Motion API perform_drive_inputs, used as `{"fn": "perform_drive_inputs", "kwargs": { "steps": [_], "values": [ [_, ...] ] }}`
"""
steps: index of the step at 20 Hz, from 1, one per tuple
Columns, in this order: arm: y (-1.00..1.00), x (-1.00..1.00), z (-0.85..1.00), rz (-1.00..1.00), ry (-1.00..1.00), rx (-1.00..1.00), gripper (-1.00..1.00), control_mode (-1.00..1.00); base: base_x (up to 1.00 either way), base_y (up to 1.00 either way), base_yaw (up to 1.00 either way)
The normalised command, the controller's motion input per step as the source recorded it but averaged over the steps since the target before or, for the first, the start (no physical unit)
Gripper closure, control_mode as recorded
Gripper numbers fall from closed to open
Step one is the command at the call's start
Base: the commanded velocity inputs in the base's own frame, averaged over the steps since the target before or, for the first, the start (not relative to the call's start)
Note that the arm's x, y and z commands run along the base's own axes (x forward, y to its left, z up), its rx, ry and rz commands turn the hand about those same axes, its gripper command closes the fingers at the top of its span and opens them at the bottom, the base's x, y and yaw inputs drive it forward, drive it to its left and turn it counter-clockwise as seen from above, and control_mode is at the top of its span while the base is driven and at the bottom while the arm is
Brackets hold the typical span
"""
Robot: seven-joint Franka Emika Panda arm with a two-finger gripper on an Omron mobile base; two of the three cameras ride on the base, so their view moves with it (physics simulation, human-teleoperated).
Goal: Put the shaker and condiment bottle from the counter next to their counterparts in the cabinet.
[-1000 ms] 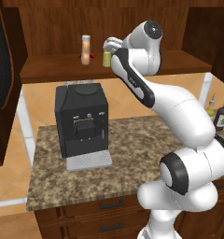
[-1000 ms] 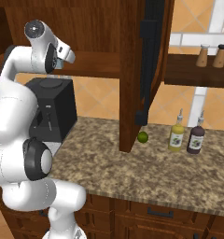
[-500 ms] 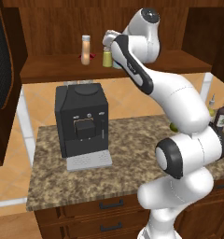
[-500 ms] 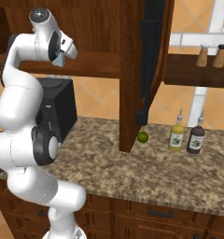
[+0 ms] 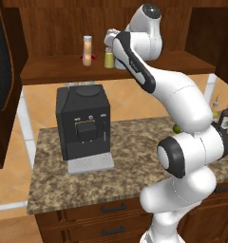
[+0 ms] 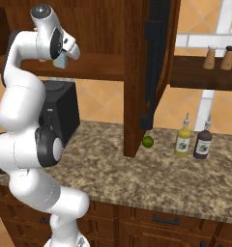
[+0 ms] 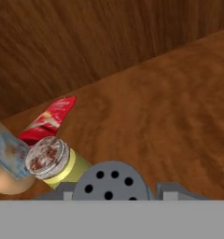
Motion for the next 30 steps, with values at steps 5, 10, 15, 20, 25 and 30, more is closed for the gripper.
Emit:
{"fn": "perform_drive_inputs", "kwargs": {
  "steps": [5,10,15,20,25,30],
  "values": [
    [0.0,0.0,-0.39,0.0,-0.01,-0.12,1.0,-1.0,0.0,0.0,0.0],
    [0.0,0.07,-0.13,0.0,0.0,-0.07,1.0,-1.0,0.0,0.0,0.0],
    [0.0,0.22,0.0,0.0,0.0,0.0,1.0,-1.0,0.0,0.0,0.0],
    [0.15,0.09,-0.27,0.0,0.0,-0.05,1.0,-1.0,0.0,0.0,0.0],
    [0.26,0.09,-0.38,0.0,0.0,-0.09,-1.0,-1.0,0.0,0.0,0.0],
    [-0.09,0.22,-0.1,0.0,0.0,0.0,-1.0,-1.0,0.0,0.0,0.0]
  ]
}}
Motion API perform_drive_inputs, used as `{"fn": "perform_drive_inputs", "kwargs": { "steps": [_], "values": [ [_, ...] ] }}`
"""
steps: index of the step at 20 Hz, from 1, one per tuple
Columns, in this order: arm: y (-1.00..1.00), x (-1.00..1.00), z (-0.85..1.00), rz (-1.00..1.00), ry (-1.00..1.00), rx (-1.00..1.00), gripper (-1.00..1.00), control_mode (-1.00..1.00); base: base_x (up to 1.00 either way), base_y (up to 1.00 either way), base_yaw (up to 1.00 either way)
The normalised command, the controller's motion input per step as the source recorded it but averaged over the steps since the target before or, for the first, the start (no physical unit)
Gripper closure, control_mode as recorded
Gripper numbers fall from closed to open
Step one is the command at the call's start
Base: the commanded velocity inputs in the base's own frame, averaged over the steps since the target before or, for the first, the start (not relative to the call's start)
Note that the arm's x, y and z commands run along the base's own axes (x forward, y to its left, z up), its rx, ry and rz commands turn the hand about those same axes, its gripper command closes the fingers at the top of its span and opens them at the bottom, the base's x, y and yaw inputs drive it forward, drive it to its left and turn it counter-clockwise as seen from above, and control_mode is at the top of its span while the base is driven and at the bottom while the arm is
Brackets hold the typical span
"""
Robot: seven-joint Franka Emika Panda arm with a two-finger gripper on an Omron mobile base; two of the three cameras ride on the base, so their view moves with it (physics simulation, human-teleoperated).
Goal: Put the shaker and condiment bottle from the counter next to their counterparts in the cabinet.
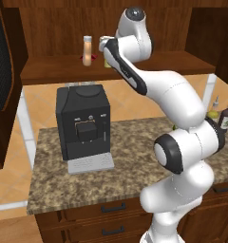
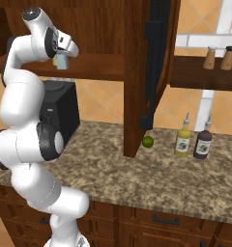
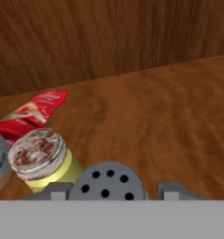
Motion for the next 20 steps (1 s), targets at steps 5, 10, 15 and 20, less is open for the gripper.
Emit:
{"fn": "perform_drive_inputs", "kwargs": {
  "steps": [5,10,15,20],
  "values": [
    [-0.08,0.19,0.0,0.0,0.0,0.02,-1.0,-1.0,0.0,0.0,0.0],
    [-0.01,0.04,0.0,0.0,0.0,0.0,-1.0,-1.0,0.0,0.0,0.0],
    [-0.16,0.23,0.0,-0.01,0.02,0.01,-1.0,-1.0,0.0,0.0,0.0],
    [-0.19,0.04,0.0,-0.03,0.03,0.03,-1.0,-1.0,0.0,0.0,0.0]
  ]
}}
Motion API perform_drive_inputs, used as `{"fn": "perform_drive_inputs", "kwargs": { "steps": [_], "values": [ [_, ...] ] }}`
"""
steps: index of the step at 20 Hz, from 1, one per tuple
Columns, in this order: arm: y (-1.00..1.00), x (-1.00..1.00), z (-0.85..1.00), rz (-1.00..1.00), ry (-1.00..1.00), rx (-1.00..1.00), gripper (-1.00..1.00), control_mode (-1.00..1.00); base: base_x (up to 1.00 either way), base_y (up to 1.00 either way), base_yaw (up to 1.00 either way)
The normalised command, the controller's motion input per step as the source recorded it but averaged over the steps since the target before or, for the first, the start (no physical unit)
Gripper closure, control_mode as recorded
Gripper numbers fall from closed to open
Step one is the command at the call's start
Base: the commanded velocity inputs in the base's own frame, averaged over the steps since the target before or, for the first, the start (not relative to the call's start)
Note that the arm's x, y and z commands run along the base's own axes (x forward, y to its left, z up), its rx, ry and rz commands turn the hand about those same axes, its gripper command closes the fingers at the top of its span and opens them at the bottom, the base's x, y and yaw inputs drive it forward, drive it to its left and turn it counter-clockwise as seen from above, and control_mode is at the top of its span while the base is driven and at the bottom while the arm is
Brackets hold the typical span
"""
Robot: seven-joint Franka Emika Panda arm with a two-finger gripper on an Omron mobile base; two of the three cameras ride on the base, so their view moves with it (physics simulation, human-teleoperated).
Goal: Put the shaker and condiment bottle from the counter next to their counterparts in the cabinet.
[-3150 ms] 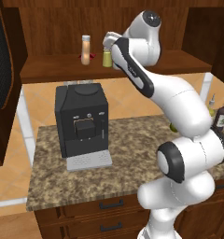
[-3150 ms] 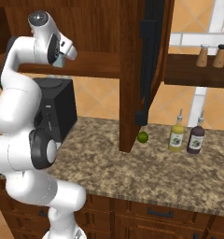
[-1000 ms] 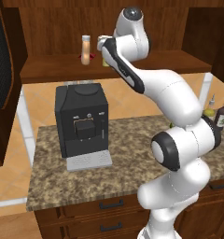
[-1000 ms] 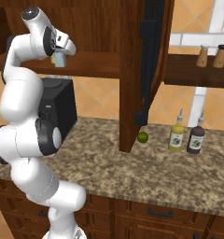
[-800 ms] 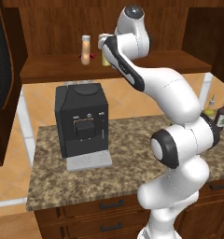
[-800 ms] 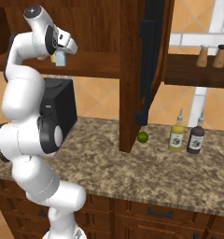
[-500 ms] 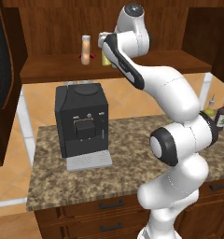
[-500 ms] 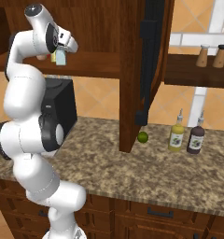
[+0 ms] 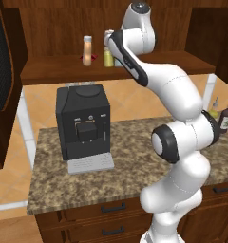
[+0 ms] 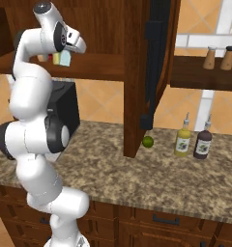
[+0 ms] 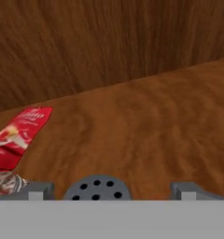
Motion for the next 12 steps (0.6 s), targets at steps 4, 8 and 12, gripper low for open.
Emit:
{"fn": "perform_drive_inputs", "kwargs": {
  "steps": [4,8,12],
  "values": [
    [0.0,-0.67,0.0,0.0,0.0,0.0,-1.0,-1.0,0.0,0.0,0.0],
    [0.05,-1.0,0.0,0.0,0.0,0.0,-1.0,-1.0,0.0,0.0,0.0],
    [0.0,-0.87,0.0,0.0,0.0,0.02,-1.0,-1.0,0.0,0.0,0.0]
  ]
}}
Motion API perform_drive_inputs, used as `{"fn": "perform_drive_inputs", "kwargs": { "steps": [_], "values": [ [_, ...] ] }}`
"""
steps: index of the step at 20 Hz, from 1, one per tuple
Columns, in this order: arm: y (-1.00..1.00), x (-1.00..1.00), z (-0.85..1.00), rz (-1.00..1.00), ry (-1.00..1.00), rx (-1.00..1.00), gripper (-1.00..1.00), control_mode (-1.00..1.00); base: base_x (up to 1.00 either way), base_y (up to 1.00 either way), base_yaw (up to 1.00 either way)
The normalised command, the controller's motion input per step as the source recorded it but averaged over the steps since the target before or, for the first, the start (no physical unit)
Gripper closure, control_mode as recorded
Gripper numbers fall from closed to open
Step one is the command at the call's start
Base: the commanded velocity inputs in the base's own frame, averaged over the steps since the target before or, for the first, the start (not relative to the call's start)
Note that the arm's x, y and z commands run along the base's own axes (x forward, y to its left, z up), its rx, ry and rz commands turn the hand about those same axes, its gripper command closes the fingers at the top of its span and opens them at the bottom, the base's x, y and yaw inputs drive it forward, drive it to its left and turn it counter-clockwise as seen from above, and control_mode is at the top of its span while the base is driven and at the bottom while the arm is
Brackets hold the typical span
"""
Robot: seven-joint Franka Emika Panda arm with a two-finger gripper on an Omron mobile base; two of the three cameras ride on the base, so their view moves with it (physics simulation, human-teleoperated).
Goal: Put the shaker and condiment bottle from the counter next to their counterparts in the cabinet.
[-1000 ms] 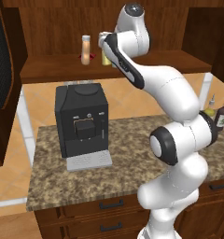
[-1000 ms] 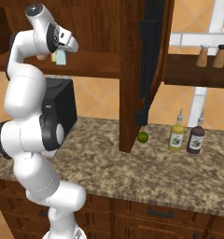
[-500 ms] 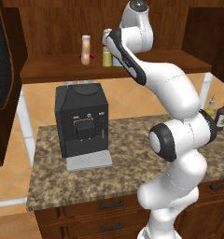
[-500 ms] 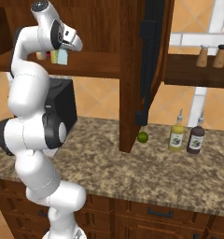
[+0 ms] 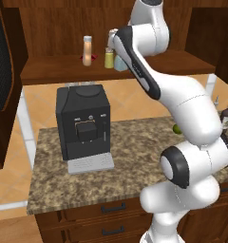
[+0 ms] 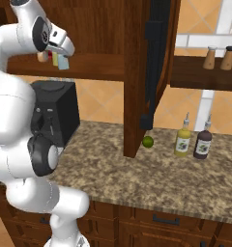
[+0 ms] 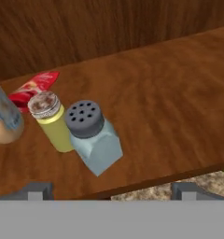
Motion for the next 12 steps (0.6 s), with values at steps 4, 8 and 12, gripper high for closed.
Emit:
{"fn": "perform_drive_inputs", "kwargs": {
  "steps": [4,8,12],
  "values": [
    [0.0,-0.71,0.0,0.0,-0.01,0.0,-1.0,-1.0,0.0,0.0,0.0],
    [0.0,-0.95,-0.15,0.0,0.0,0.02,-1.0,-1.0,0.0,0.0,0.0],
    [0.05,-1.0,-0.61,0.0,-0.13,0.0,-1.0,-1.0,0.0,0.0,0.0]
  ]
}}
